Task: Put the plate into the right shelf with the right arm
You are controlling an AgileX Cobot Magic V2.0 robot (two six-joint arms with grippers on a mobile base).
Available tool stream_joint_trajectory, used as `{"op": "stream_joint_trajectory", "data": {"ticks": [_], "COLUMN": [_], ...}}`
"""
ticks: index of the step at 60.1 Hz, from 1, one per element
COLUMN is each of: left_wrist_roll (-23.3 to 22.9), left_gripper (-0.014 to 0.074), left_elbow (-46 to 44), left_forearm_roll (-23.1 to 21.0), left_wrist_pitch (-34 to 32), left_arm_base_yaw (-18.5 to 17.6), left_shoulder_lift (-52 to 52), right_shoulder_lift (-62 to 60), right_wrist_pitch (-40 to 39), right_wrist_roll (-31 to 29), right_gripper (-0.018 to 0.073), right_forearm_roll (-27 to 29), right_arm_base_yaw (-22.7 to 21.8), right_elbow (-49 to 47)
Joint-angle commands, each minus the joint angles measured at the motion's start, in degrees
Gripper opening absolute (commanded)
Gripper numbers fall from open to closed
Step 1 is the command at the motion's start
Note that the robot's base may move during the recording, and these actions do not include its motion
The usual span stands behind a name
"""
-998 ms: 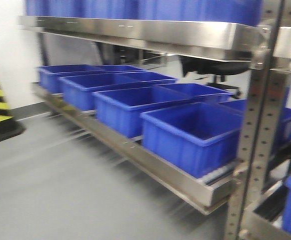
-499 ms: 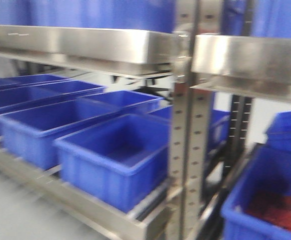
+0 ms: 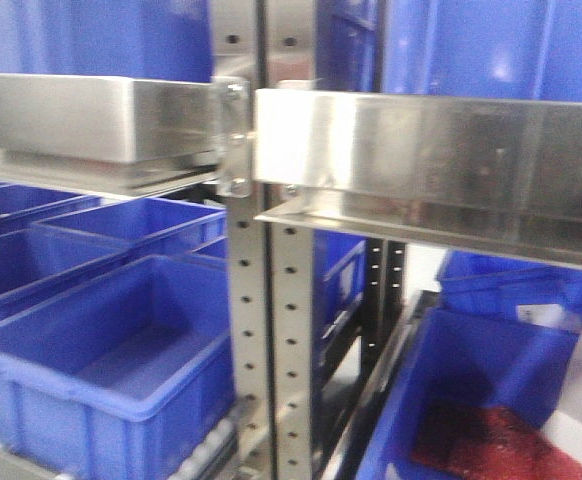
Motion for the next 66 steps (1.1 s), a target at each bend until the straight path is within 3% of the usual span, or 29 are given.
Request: {"op": "stream_joint_trajectory", "data": {"ticks": [1, 66], "left_wrist_roll": [-0.1, -0.1], "left_gripper": [-0.0047, -0.0047], "left_elbow": [0.3, 0.3], "left_forearm_roll": [-0.1, -0.1], "left_wrist_pitch": [-5.0, -5.0], "left_arm_base_yaw": [-0.1, -0.1], "left_shoulder_lift": [-0.3, -0.3], "right_shoulder_lift": [0.9, 0.9], "right_wrist_pitch": [-5.2, -5.6], "right_wrist_roll": [-0.4, -0.4], "right_gripper": [0.0054, 0.0054], "right_forearm_roll": [-0.6, -0.6], "right_arm_base_yaw": [-0.2, -0.2], "right_elbow": [-1.8, -1.8]}}
